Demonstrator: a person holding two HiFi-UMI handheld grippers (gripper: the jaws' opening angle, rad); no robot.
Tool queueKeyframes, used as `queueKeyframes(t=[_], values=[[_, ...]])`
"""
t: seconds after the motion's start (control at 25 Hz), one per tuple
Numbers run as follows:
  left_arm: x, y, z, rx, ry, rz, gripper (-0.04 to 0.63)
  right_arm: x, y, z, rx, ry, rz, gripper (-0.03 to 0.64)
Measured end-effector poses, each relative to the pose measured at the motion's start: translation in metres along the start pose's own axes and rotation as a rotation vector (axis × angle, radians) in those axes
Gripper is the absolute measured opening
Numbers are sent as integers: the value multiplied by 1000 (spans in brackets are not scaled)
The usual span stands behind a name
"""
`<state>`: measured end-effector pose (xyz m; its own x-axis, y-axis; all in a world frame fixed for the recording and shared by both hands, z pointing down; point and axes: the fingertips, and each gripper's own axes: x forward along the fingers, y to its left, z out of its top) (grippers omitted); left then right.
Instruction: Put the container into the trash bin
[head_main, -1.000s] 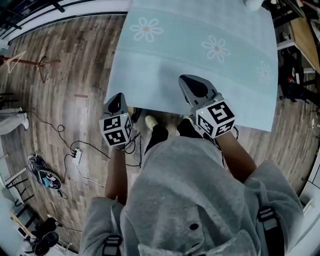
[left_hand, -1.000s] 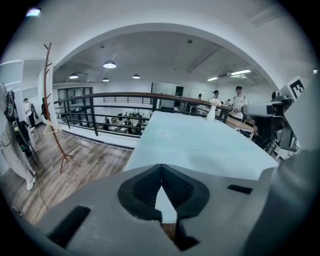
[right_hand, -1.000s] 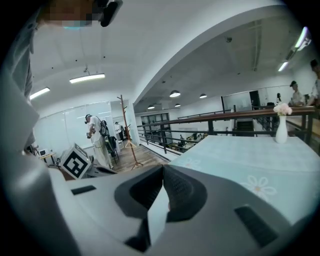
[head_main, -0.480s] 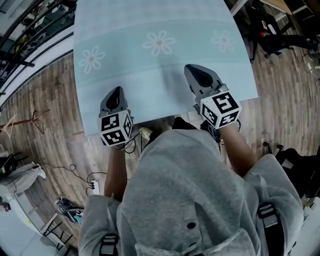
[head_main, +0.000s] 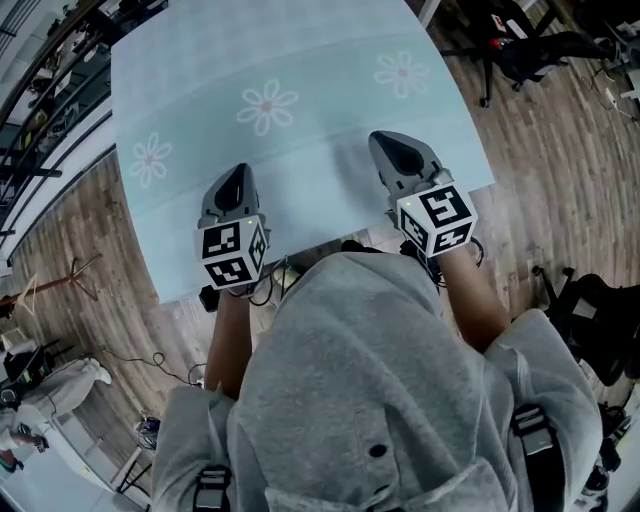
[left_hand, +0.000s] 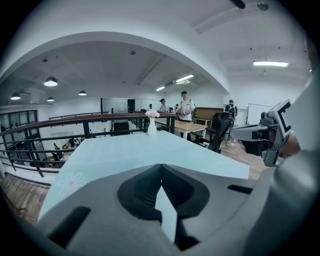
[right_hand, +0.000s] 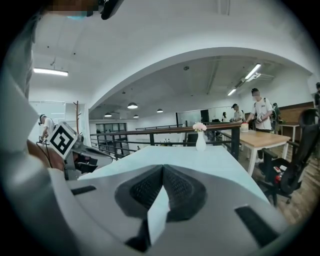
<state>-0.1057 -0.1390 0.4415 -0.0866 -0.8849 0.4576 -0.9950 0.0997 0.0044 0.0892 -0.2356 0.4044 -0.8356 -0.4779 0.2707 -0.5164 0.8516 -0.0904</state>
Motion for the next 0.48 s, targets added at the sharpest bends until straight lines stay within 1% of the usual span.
queueKeyframes(t=[0.2, 0.48], values=[[15, -18, 3, 5, 13, 2, 20, -3, -26, -3, 8, -2, 3, 26], [23, -33, 3, 1, 25, 17, 20, -3, -43, -9, 3, 13, 26, 26]])
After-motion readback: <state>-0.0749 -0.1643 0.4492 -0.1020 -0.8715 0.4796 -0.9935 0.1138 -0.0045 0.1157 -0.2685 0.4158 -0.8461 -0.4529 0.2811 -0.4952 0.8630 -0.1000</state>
